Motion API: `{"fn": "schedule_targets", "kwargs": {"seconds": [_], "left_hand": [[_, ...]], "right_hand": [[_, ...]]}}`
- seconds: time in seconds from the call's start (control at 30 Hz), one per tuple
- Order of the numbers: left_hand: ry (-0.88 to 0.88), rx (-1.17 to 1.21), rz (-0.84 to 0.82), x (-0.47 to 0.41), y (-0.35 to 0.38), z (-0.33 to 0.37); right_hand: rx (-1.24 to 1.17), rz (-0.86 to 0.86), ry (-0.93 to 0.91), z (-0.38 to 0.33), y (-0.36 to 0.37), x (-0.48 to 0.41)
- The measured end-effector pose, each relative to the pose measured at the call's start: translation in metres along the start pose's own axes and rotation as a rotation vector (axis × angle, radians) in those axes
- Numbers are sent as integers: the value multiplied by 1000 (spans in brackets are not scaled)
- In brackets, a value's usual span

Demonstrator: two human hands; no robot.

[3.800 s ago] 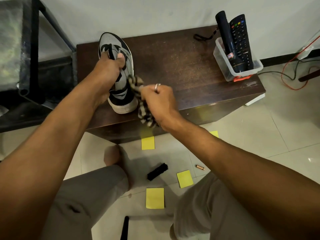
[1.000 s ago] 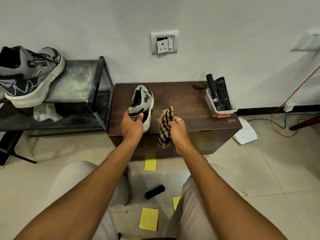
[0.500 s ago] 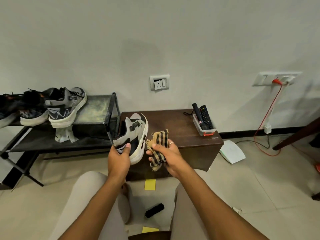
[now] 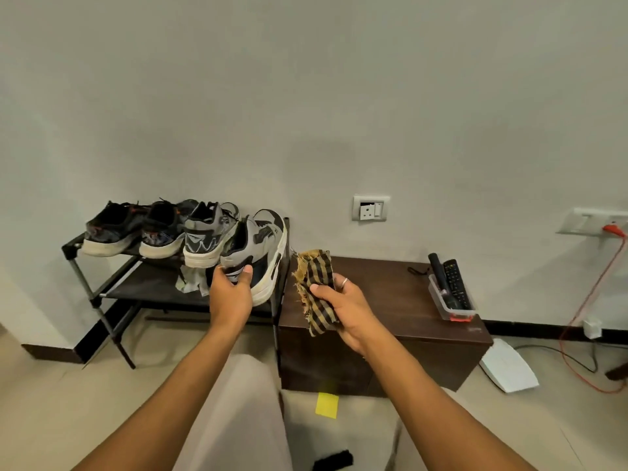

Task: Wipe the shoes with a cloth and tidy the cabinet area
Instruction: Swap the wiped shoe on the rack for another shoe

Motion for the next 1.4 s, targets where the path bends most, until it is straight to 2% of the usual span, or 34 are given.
{"fn": "schedule_targets", "kwargs": {"seconds": [0.17, 0.5, 0.9, 1.0, 1.13, 1.17, 1.23, 1.33, 1.4], "left_hand": [[25, -49, 11, -52, 5, -3], [5, -161, -44, -135, 37, -40], [77, -277, -133, -139, 33, -44], [197, -266, -101, -131, 14, -31], [526, -343, 106, -132, -28, 11], [557, -361, 153, -138, -39, 18], [484, -432, 202, -160, -59, 15], [240, -536, 39, -185, -63, -11], [165, -559, -41, -187, -58, -17]], "right_hand": [[80, 23, -49, -2, 8, -24], [-1, 83, 6, 25, -8, -73], [-9, 96, 65, 45, 3, -83], [-31, 97, 71, 47, 8, -81], [-50, 86, 86, 51, 11, -78], [-48, 86, 89, 51, 10, -76], [-44, 86, 96, 53, 9, -75], [-21, 78, 96, 54, 6, -73], [24, 65, 94, 55, 5, -74]]}}
Point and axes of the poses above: each hand's wrist, its own x-axis away from the middle knuckle, its own y-axis out of the palm, z = x × y, the point moved 7 cm from there along -x, towards the middle knuckle, and after that the axes turned 1 degree about -z, right-handed, at the moved point
